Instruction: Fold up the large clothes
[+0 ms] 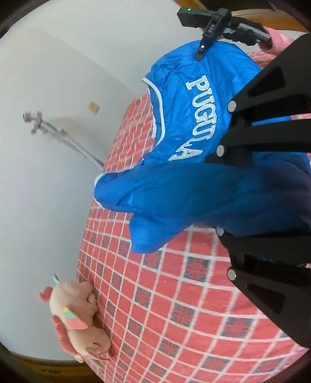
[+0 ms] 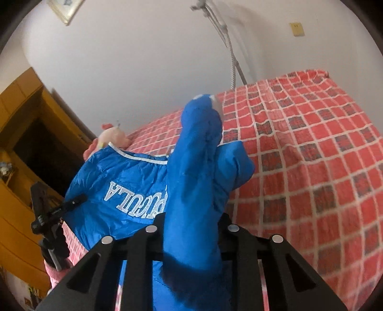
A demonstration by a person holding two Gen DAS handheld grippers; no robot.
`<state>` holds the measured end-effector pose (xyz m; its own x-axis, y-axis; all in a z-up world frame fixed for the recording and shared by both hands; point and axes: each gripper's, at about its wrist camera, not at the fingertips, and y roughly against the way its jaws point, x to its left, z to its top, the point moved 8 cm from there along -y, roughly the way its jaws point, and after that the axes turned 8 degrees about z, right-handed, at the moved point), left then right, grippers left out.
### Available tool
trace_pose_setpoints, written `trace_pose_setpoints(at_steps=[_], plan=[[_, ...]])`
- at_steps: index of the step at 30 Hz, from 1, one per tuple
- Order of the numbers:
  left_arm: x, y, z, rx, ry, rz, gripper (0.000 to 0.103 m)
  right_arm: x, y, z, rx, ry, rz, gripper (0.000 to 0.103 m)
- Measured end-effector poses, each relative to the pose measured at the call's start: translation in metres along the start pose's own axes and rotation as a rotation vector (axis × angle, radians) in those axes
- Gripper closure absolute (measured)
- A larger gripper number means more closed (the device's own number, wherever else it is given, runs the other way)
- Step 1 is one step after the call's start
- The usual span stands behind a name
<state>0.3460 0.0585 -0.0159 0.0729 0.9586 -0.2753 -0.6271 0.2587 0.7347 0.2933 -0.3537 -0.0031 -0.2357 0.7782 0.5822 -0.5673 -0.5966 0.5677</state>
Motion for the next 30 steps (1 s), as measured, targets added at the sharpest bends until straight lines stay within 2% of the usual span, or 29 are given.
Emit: trace_pose_setpoints(at_steps=[4,8,12,16,21,28,30], plan=[[-0.004,0.043,-0.038,-0.003,-0.033,-0.016,0.084,0.012,0.029,-0.035,0.022,0.017,0.021,0.081],[0.002,0.061,-0.085,0.025,-0.052,-0.007,0.083,0.016,0.045,-0.076,0.053,0.013,0.027,0.081],[0.016,0.063,-0.13,0.062,-0.056,0.017,0.081,0.014,0.046,-0.111,0.094,0.015,0.003,0.08],[0.038,0.047,-0.162,0.098,-0.021,0.044,0.074,-0.003,0.038,-0.133,0.124,-0.006,-0.052,0.079],[0.054,0.033,-0.181,0.092,0.016,0.021,0.063,-0.044,0.011,-0.157,0.165,-0.074,-0.091,0.074],[0.05,0.025,-0.188,0.043,-0.031,0.078,0.052,-0.054,0.008,-0.173,0.14,-0.105,-0.061,0.07],[0.05,0.026,-0.186,0.043,-0.032,0.089,0.049,-0.054,0.009,-0.172,0.14,-0.098,-0.068,0.064]])
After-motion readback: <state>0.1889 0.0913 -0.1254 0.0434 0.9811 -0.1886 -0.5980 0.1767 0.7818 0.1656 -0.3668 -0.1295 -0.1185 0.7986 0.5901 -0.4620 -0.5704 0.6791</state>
